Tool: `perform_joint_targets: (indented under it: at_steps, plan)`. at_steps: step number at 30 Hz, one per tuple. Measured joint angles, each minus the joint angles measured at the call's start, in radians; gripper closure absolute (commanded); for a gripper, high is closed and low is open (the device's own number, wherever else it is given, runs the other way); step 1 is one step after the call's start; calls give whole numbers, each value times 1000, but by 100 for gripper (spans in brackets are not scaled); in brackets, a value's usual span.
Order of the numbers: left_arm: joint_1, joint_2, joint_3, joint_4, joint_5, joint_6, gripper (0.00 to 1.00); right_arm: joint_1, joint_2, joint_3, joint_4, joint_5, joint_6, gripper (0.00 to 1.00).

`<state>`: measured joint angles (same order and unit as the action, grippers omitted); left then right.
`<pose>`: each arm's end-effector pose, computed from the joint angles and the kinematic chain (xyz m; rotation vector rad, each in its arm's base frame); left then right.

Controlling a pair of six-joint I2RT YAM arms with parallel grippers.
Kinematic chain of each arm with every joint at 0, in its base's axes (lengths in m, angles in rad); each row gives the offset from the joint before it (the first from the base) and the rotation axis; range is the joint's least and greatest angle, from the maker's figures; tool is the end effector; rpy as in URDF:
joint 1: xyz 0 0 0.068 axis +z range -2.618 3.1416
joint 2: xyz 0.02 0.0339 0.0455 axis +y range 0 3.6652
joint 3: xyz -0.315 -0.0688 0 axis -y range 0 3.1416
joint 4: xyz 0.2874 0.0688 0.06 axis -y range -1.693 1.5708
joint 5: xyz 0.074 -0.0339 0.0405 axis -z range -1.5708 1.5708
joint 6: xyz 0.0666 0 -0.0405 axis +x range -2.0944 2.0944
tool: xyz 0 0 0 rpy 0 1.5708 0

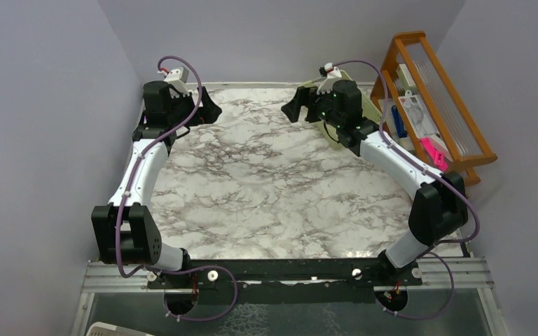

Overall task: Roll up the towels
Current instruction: Reset both arms

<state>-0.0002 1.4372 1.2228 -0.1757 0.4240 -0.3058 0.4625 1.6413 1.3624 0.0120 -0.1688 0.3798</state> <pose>0.3962 -0.0275 0.3719 -0.0189 1.9747 -0.6154 0.4154 0.2196 0.3694 -0.2007 1.8888 0.7378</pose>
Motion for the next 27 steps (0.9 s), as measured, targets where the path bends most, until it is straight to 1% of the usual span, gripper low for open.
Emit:
perform_joint_targets:
  at_steps: [2,7,12,19,27]
  plan:
    - [0,-11,0,-14,-11,14,1,-1,-30,-63,-3,19,-19,0]
    - [0,-30,0,-35,-31,47,1,-2,-66,-134,-2,68,-52,0]
    - [1,-54,-31,-24,-38,66,1,-2,-76,-138,30,79,-81,0]
    - [3,-52,-31,-25,-40,86,1,-2,-88,-142,64,79,-110,0]
    - [5,-52,-32,2,-39,95,1,-2,-126,-201,117,100,-122,0]
